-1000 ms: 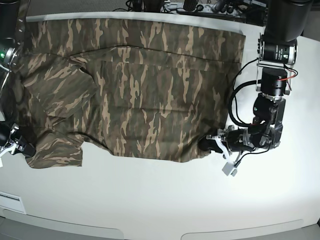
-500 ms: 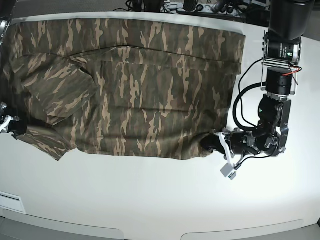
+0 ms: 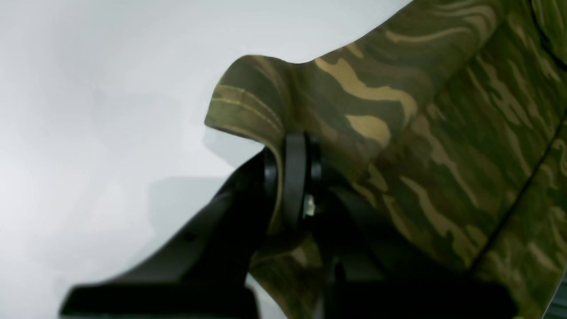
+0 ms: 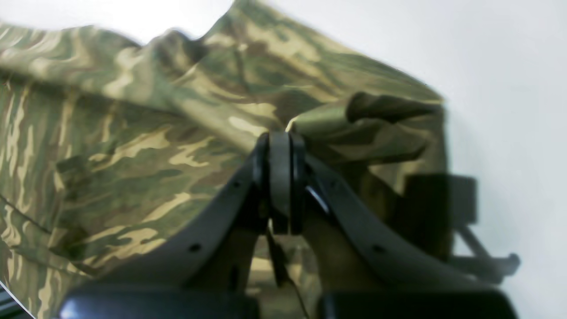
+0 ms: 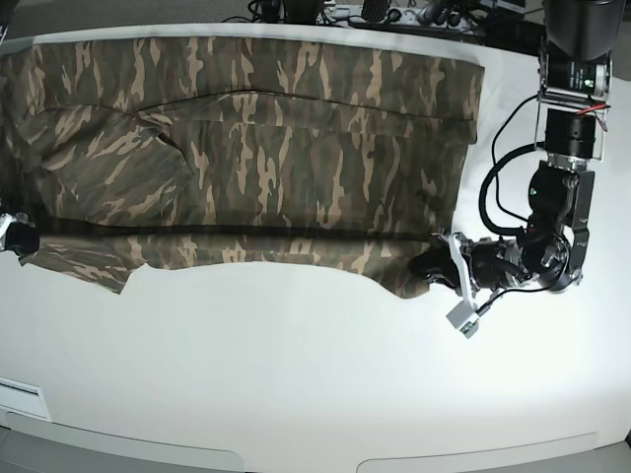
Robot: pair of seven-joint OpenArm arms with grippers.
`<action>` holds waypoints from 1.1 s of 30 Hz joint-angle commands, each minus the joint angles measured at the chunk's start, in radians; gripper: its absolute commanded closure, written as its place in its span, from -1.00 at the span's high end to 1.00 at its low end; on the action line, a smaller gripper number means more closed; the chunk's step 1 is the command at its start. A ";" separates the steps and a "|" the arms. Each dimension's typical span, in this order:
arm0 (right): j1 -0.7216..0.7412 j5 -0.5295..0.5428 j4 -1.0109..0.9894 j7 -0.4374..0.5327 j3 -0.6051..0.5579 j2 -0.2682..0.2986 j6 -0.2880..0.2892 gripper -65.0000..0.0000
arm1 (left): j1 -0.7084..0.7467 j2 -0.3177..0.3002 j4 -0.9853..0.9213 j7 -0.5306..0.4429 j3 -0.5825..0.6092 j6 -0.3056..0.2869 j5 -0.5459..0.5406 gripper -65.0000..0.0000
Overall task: Fold the T-shirt properly
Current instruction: 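Grasp the hem corners and fold the hem toward the collar with both grippers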
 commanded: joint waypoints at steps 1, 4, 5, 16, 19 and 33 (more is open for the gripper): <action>0.019 0.016 0.015 0.014 0.012 0.036 0.005 -1.00 | -0.020 -0.016 0.033 -0.018 -0.006 -0.011 -0.025 -1.00; 0.019 0.020 0.015 0.002 0.012 0.045 0.005 -1.00 | 0.003 -0.035 0.074 -0.016 -0.006 -0.038 -0.067 -1.00; 0.019 0.031 0.015 -0.010 0.012 0.046 0.005 -1.00 | 0.008 -0.043 0.088 -0.016 -0.006 -0.044 -0.079 -1.00; 0.019 0.172 0.015 -0.219 0.012 0.106 0.005 -1.00 | 0.053 -0.169 0.185 0.118 -0.006 -0.046 -0.323 -1.00; 0.019 0.173 0.015 -0.231 0.012 0.125 0.005 -1.00 | 0.058 -0.193 0.185 0.124 -0.006 -0.046 -0.348 -1.00; -0.120 0.268 0.015 -0.266 0.012 0.125 0.005 -1.00 | 0.069 -0.230 0.185 0.323 -0.006 -0.046 -0.623 -1.00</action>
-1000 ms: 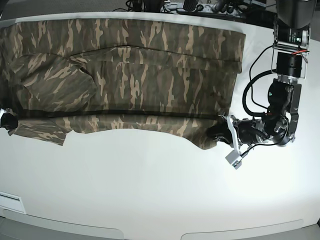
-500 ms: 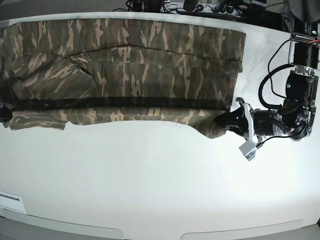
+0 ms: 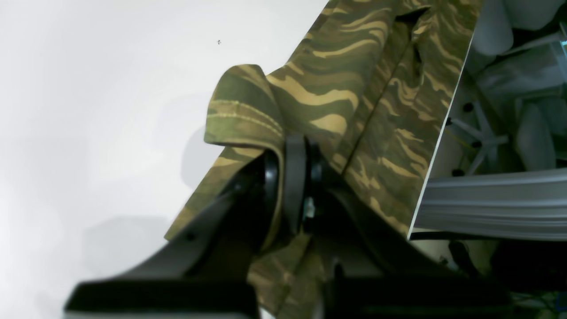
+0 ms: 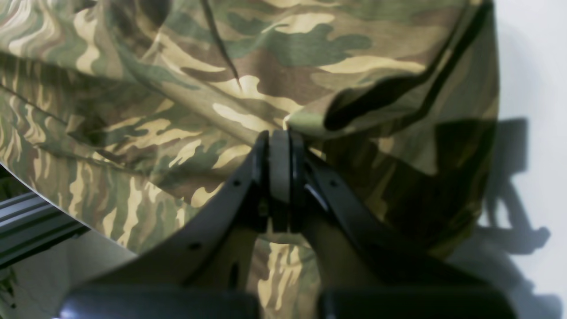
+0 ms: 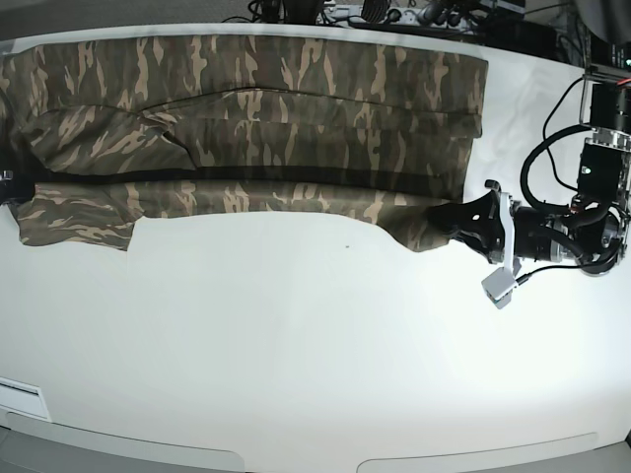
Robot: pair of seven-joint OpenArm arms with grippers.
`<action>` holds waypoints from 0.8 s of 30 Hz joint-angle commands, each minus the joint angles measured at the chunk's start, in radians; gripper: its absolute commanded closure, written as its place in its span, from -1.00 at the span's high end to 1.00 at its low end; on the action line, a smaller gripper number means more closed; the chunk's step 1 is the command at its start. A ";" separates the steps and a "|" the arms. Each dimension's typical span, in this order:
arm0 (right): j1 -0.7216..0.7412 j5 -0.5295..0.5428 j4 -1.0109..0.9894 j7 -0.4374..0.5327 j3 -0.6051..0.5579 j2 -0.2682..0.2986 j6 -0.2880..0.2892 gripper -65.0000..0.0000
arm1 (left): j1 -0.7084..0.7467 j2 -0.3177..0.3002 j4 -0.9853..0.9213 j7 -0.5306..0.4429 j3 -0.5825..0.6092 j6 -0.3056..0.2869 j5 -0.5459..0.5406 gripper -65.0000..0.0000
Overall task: Fold the T-shirt properly
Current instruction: 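Grasp the hem corners and fold the hem toward the collar with both grippers, then lay the folded edge flat and hold it with both grippers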
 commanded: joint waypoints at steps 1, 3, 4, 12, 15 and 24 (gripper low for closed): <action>0.003 0.016 0.013 0.010 0.012 0.034 0.005 -1.00 | -0.012 -0.020 0.015 0.008 -0.008 -0.009 -0.024 -1.00; -0.018 0.017 0.013 0.010 0.012 0.033 0.005 -1.00 | 0.005 -0.022 0.015 0.008 -0.008 -0.009 -0.024 -1.00; -0.026 0.017 0.013 0.010 0.012 0.031 0.005 -1.00 | 0.016 -0.022 0.015 0.008 -0.008 -0.009 -0.024 -1.00; -0.041 -0.090 0.013 0.125 0.012 0.026 0.005 -1.00 | 0.136 -0.019 0.015 0.008 -0.008 -0.009 -0.024 -1.00; -0.041 -0.115 0.013 0.146 0.012 0.026 0.005 -1.00 | 0.136 -0.020 0.014 0.008 -0.009 -0.009 -0.022 -1.00; -0.039 -0.003 0.013 0.076 0.012 0.048 0.005 0.20 | 0.136 -0.024 0.014 0.000 -0.008 -0.009 -0.005 -0.22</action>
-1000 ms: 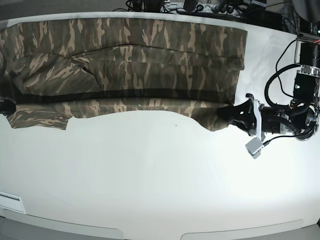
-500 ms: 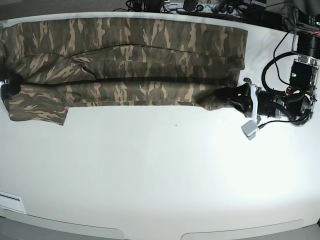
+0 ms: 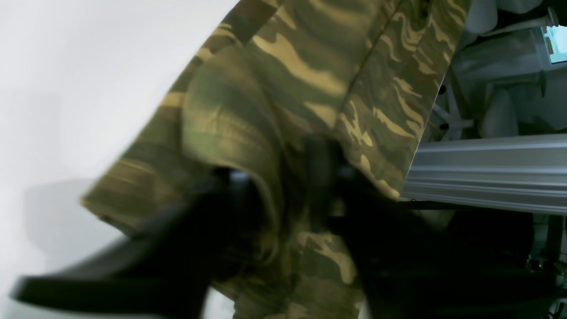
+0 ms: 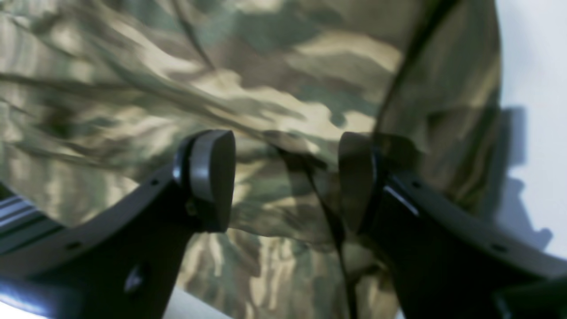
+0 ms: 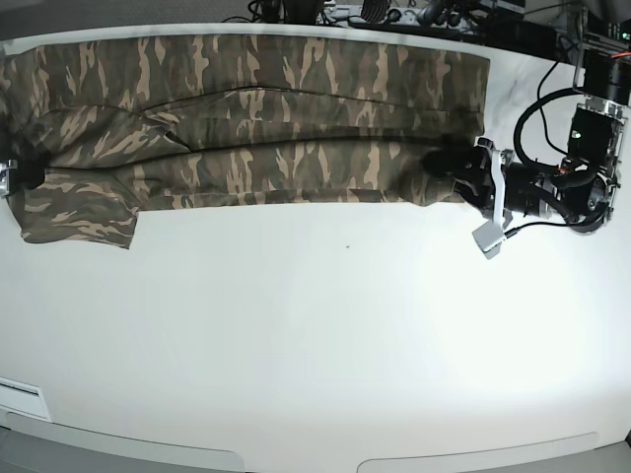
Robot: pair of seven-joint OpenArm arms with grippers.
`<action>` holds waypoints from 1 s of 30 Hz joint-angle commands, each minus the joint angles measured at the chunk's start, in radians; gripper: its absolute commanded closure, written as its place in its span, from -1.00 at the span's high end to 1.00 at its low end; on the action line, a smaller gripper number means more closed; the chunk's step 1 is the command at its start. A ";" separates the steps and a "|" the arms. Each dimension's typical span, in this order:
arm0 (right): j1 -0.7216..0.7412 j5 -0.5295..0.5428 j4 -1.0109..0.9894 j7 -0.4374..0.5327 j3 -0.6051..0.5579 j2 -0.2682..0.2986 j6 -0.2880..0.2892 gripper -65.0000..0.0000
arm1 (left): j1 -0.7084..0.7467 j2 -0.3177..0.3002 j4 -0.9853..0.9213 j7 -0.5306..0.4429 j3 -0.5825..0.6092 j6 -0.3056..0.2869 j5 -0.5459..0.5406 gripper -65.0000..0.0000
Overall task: Fold the T-shirt properly
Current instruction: 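Lay the folded edge flat and hold it with both grippers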
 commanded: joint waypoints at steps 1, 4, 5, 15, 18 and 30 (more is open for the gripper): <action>0.017 0.047 0.013 0.004 0.012 0.049 0.005 0.20 | -0.016 -0.018 0.013 0.000 -0.011 -0.009 -0.022 -0.11; 0.017 0.129 0.013 0.014 0.013 0.072 0.005 0.20 | -0.001 -0.018 0.013 0.000 -0.011 -0.009 -0.021 -0.04; 0.020 0.139 0.013 0.031 0.013 0.072 0.005 0.20 | 0.010 -0.018 0.013 0.000 -0.011 -0.009 -0.021 -0.04; 0.162 -0.285 0.011 0.299 0.012 -0.085 0.005 0.20 | 0.078 -0.018 0.013 -0.034 -0.011 -0.009 -0.022 -0.04; 0.185 -0.467 0.011 0.378 0.012 -0.138 -0.020 0.20 | 0.079 -0.018 0.013 -0.033 -0.011 -0.009 -0.022 -0.04; 0.186 -0.641 0.011 0.430 0.012 -0.195 -0.116 0.19 | 0.078 -0.018 0.013 -0.034 -0.011 -0.009 -0.036 -0.04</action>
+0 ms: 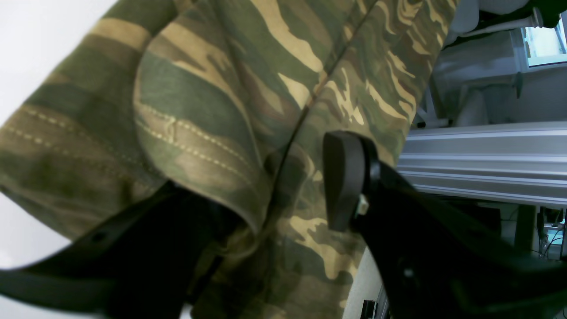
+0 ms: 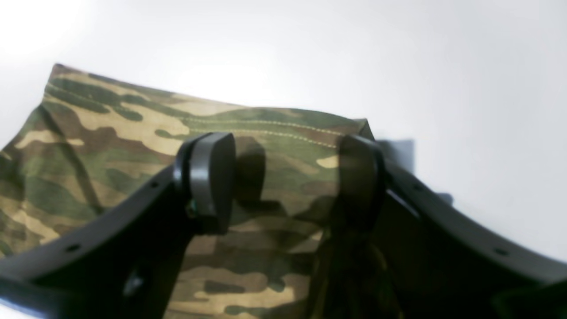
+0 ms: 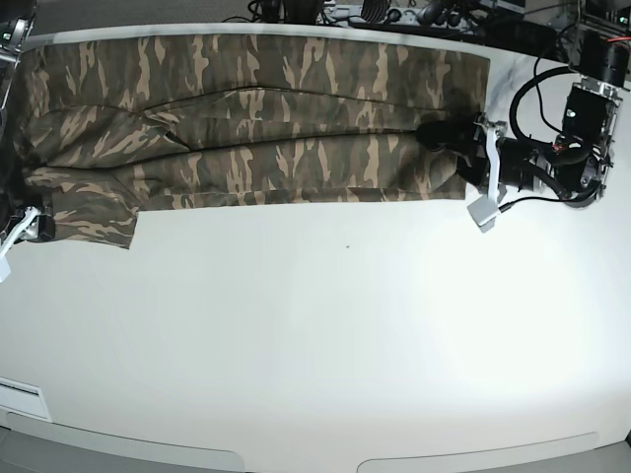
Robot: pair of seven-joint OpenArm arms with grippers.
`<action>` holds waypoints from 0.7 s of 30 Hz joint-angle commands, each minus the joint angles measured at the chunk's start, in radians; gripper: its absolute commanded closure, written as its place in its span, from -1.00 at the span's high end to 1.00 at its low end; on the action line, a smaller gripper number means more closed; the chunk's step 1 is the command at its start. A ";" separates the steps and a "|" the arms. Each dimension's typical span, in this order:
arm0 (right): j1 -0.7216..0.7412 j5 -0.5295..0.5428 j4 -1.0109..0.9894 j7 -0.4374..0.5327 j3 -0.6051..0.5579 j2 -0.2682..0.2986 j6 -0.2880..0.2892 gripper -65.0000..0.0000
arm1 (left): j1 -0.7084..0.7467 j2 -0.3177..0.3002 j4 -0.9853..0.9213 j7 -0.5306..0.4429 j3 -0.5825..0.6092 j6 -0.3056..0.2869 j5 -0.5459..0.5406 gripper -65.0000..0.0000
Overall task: Fold the T-shirt properly
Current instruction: 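Lay the folded edge flat and hold it with both grippers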
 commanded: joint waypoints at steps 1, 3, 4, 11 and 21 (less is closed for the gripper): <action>0.019 0.018 0.013 0.019 0.012 0.031 0.001 0.15 | -0.016 -0.018 0.013 -0.006 -0.011 -0.009 -0.026 -0.04; 0.019 0.017 0.013 0.019 0.012 0.031 0.000 -0.22 | -0.016 -0.018 0.013 -0.006 -0.011 -0.009 -0.026 -0.04; 0.019 0.017 0.013 0.018 0.012 0.031 0.001 -0.51 | -0.016 -0.018 0.013 -0.007 -0.011 -0.009 -0.026 -0.04; 0.021 0.177 0.013 -0.007 0.012 0.042 0.081 -1.00 | -0.016 -0.019 0.013 -0.029 -0.011 -0.009 -0.025 -0.04; 0.028 0.323 0.013 -0.163 0.012 0.063 0.122 -0.97 | -0.014 -0.019 0.013 -0.029 -0.011 -0.009 -0.019 -0.04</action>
